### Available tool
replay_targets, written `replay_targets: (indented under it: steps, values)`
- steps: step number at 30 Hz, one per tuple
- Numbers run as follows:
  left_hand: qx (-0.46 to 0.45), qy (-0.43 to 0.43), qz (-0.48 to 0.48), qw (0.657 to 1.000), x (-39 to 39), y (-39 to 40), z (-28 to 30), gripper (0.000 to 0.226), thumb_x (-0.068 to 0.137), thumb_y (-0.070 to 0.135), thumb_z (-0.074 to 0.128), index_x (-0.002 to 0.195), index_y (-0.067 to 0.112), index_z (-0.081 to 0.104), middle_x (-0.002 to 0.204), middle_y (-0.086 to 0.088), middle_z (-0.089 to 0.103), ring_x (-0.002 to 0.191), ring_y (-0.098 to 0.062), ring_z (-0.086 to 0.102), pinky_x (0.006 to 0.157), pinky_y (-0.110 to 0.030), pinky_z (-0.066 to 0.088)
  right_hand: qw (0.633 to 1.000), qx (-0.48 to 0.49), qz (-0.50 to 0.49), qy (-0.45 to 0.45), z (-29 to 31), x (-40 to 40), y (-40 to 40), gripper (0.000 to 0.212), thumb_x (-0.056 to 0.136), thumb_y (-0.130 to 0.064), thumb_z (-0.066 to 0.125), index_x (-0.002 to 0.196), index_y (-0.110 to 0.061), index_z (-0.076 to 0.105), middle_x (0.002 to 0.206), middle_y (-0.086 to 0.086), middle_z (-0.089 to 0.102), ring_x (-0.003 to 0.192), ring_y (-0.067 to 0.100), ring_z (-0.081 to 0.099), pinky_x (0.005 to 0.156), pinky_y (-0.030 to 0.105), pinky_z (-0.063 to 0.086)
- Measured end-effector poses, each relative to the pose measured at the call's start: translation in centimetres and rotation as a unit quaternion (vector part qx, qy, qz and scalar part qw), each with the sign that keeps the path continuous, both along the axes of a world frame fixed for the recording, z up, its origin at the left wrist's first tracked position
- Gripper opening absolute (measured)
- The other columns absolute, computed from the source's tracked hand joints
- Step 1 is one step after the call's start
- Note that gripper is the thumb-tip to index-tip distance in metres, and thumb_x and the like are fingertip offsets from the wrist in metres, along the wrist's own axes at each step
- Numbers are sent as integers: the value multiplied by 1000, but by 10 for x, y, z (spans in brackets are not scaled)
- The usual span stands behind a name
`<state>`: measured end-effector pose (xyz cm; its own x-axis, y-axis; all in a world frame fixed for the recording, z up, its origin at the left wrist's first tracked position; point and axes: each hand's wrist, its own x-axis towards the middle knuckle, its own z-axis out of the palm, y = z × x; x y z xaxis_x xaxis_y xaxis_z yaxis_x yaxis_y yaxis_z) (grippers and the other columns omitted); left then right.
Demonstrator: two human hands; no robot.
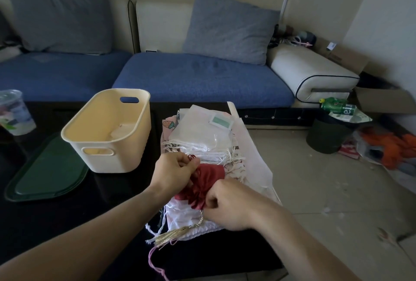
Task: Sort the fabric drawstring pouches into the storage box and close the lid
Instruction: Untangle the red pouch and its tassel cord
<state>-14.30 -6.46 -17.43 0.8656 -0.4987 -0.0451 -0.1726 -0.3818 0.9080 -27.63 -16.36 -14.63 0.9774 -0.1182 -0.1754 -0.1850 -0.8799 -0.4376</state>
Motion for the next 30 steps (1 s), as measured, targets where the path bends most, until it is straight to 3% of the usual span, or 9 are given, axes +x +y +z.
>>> replay_targets:
  steps: [5, 12, 15, 17, 20, 22, 26, 28, 30]
  values:
    - [40, -55, 17, 998, 7, 2, -5, 29, 84, 23, 78, 59, 12, 69, 42, 4, 59, 39, -2, 55, 45, -7, 39, 996, -30, 65, -58, -16, 5, 23, 30, 80, -23, 57, 56, -9, 46, 51, 5, 49, 54, 29, 51, 53, 37, 39]
    - [54, -45, 5, 998, 21, 10, -10, 25, 84, 23, 79, 62, 13, 71, 44, -3, 62, 35, -7, 51, 48, -20, 45, 992, -3, 91, -85, -23, 11, 34, 29, 84, -22, 57, 59, -13, 48, 58, 5, 53, 60, 29, 53, 57, 31, 32]
    - [27, -62, -50, 996, 28, 15, -4, 21, 86, 24, 77, 70, 10, 74, 60, -3, 71, 50, -12, 62, 52, -21, 50, 983, 134, 37, -117, -17, 13, 31, 26, 86, -21, 61, 64, -8, 59, 61, 8, 60, 55, 14, 50, 53, 29, 36]
    - [1, -43, -82, 996, 35, 18, 10, 27, 90, 33, 69, 82, 7, 74, 75, -9, 74, 62, -18, 64, 56, -23, 50, 954, 207, -23, -214, -12, 15, 23, 23, 87, -18, 64, 66, -8, 62, 64, 6, 61, 56, 7, 48, 54, 25, 38]
    - [-10, 64, -169, 983, 36, 27, 37, 52, 93, 59, 47, 109, 13, 66, 91, -10, 71, 77, -19, 67, 63, -24, 52, 908, 207, -103, -349, -6, 19, 4, 23, 89, -24, 66, 70, -11, 65, 77, -1, 61, 70, 8, 55, 63, 20, 43]
    - [5, 82, -254, 964, 31, 32, 47, 57, 89, 67, 52, 116, 18, 62, 103, -4, 70, 93, -18, 70, 71, -23, 56, 883, 241, -162, -370, -1, 20, -7, 20, 93, -23, 67, 77, -10, 69, 86, -1, 65, 81, 9, 60, 72, 17, 45]
    - [78, -88, -310, 943, 22, 29, 47, 27, 87, 40, 69, 95, 15, 74, 85, 4, 74, 76, -8, 69, 68, -17, 53, 844, 349, -207, -350, 3, 20, -13, 23, 99, -25, 61, 83, -10, 70, 76, -9, 68, 77, 3, 62, 72, 12, 45]
    - [32, -64, -282, 957, 20, 27, 48, 26, 95, 30, 62, 84, 9, 72, 73, 2, 69, 65, -13, 61, 65, -24, 49, 838, 373, -211, -338, 3, 22, -16, 25, 96, -34, 63, 90, -11, 69, 81, -6, 69, 82, 5, 64, 76, 15, 47]
    - [-45, 14, -225, 973, 19, 28, 52, 28, 99, 25, 57, 84, 4, 69, 72, -2, 66, 69, -16, 57, 68, -29, 45, 834, 425, -200, -290, 5, 23, -21, 38, 84, -45, 73, 104, -14, 67, 95, -2, 74, 94, 10, 69, 83, 22, 52]
